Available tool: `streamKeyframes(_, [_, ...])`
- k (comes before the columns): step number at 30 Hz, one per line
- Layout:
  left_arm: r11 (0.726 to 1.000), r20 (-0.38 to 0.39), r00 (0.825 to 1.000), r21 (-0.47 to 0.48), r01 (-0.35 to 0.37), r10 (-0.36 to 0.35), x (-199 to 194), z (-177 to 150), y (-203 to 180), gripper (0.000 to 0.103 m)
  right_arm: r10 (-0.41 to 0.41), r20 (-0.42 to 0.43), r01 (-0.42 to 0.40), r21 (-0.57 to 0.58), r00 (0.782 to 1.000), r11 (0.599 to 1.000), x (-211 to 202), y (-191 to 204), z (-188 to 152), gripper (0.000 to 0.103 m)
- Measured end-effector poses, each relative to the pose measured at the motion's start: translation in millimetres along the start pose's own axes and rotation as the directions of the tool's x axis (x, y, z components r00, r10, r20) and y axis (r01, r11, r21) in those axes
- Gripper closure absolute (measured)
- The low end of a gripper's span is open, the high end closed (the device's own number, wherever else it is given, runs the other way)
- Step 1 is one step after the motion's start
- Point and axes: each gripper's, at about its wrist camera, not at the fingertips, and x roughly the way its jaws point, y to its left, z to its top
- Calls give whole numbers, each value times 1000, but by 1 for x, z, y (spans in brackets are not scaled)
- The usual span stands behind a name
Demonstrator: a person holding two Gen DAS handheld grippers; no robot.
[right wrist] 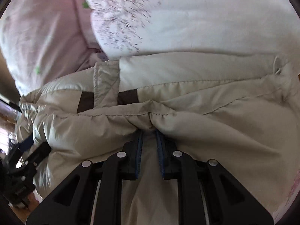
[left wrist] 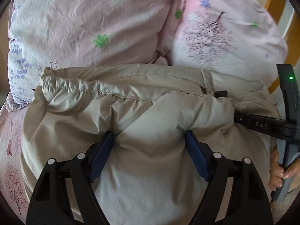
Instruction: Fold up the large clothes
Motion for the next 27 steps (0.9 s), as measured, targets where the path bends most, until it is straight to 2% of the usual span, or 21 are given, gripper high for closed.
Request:
streamKeyframes(4, [998,-44,999,-54,-28,25,16,9,4,25,61,-22,-60,66,998,996,10,-15,6,87])
streamKeyframes(7, [998,-48,999,-64,-28,25,17,12,2,25,96,8,-96,32,995,995,1,-20,0,87])
streamKeyframes(9, [998,-30,1000,-61,2,-4,8,7,4,25,117,56,-117,1,992,993,-17,-24,-14,87])
streamKeyframes(12, [998,26,999,-46,36,-35,-20,-9,13,24,132,191,-126,-41,973,991,-60,-37,-41,87])
streamKeyframes(14, [999,71,997,-46,11,-8,-40,-19,25,22,109,300,-108,-22,948,994,-91,-60,-60,86])
streamKeyframes(16, [997,111,992,-53,-58,63,-53,-22,41,21,49,374,-67,36,926,997,-109,-88,-71,86])
streamKeyframes(17, [995,117,989,-56,-88,94,-53,-21,49,21,21,384,-51,67,923,996,-111,-102,-72,86])
streamKeyframes(21, [986,49,989,-98,-135,140,-35,-13,74,21,-58,310,5,170,949,985,-94,-148,-58,86])
streamKeyframes(23, [982,9,988,-113,-154,156,-17,-6,81,22,-99,221,46,232,970,972,-70,-171,-52,89])
streamKeyframes(24, [981,-7,990,-127,-144,144,-7,-2,83,22,-76,179,27,263,981,964,-57,-180,-51,89])
streamKeyframes(27, [977,-30,990,-160,-140,137,2,0,89,22,-53,153,3,306,987,952,-45,-191,-49,91])
